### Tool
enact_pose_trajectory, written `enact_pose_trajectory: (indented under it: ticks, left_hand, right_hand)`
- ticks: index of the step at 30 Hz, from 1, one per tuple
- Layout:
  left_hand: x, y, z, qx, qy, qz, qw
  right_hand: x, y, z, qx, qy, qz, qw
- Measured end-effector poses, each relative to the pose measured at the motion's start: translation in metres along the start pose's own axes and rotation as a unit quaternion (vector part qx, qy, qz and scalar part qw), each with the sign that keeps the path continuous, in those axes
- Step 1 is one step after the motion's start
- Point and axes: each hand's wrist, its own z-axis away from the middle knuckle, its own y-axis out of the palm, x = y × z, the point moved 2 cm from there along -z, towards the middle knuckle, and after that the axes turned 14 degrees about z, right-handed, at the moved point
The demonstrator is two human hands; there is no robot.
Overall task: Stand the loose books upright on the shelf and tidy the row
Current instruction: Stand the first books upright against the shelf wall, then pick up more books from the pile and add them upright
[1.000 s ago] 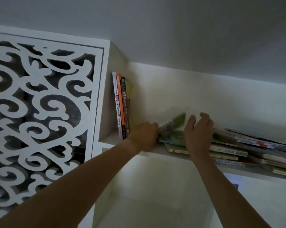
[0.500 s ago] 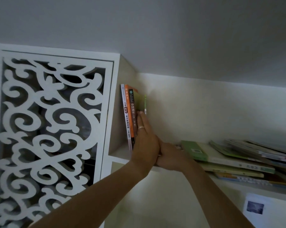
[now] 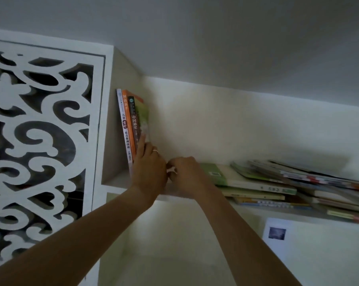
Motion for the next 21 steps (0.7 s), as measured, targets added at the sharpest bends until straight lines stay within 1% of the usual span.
enact_pose_trajectory:
  ticks: [1, 2, 3, 4, 5, 6, 7, 8, 9, 10, 11, 12, 13, 14, 15, 16, 19, 21]
  left_hand:
    - [-0.009, 0.002, -0.006, -0.022, -0.001, 0.046, 0.999]
    - [-0.021, 0.005, -0.012, -0.057, 0.02, 0.117, 0.991]
    - [-0.035, 0.008, -0.017, -0.091, 0.061, 0.209, 0.972]
    - [-0.052, 0.009, -0.022, -0.112, 0.103, 0.307, 0.939]
    - [-0.07, 0.005, -0.026, -0.097, 0.125, 0.394, 0.906]
    - [-0.089, 0.001, -0.029, -0.048, 0.137, 0.444, 0.884]
    - [-0.107, -0.004, -0.031, 0.021, 0.143, 0.458, 0.877]
    - [-0.122, -0.005, -0.032, 0.096, 0.142, 0.439, 0.882]
    - [-0.133, -0.003, -0.034, 0.168, 0.135, 0.401, 0.89]
    - [-0.141, -0.002, -0.035, 0.215, 0.126, 0.366, 0.896]
    - [-0.146, -0.001, -0.036, 0.233, 0.123, 0.34, 0.903]
    - [-0.15, -0.002, -0.037, 0.234, 0.124, 0.32, 0.91]
    - [-0.153, -0.003, -0.038, 0.225, 0.124, 0.306, 0.917]
    - [-0.156, -0.004, -0.039, 0.216, 0.126, 0.297, 0.922]
    - [-0.159, -0.005, -0.039, 0.21, 0.127, 0.291, 0.925]
    - [-0.161, -0.006, -0.039, 0.208, 0.126, 0.287, 0.927]
    - [-0.168, -0.004, -0.037, 0.199, 0.118, 0.278, 0.932]
    - [-0.171, -0.002, -0.034, 0.178, 0.101, 0.265, 0.942]
  right_hand:
    - [-0.011, -0.009, 0.003, -0.031, 0.015, 0.003, 0.999]
    - [-0.024, -0.019, 0.006, -0.064, 0.035, 0.011, 0.997]
    - [-0.037, -0.028, 0.01, -0.096, 0.058, 0.027, 0.993]
    - [-0.05, -0.038, 0.013, -0.121, 0.082, 0.053, 0.988]
    - [-0.065, -0.047, 0.018, -0.141, 0.104, 0.081, 0.981]
    - [-0.08, -0.057, 0.024, -0.158, 0.126, 0.114, 0.973]
    - [-0.095, -0.066, 0.03, -0.167, 0.15, 0.154, 0.962]
    - [-0.11, -0.073, 0.038, -0.158, 0.18, 0.205, 0.949]
    - [-0.124, -0.079, 0.045, -0.122, 0.218, 0.26, 0.933]
    - [-0.138, -0.083, 0.052, -0.066, 0.258, 0.304, 0.915]
    - [-0.151, -0.085, 0.058, -0.002, 0.296, 0.332, 0.896]
    - [-0.163, -0.085, 0.064, 0.058, 0.326, 0.344, 0.879]
    - [-0.173, -0.083, 0.069, 0.107, 0.346, 0.336, 0.869]
    - [-0.18, -0.08, 0.072, 0.138, 0.355, 0.318, 0.868]
    - [-0.185, -0.077, 0.074, 0.152, 0.352, 0.303, 0.872]
    - [-0.187, -0.075, 0.075, 0.151, 0.342, 0.301, 0.877]
    - [-0.182, -0.076, 0.077, 0.106, 0.304, 0.352, 0.879]
    - [-0.179, -0.078, 0.078, 0.063, 0.273, 0.363, 0.889]
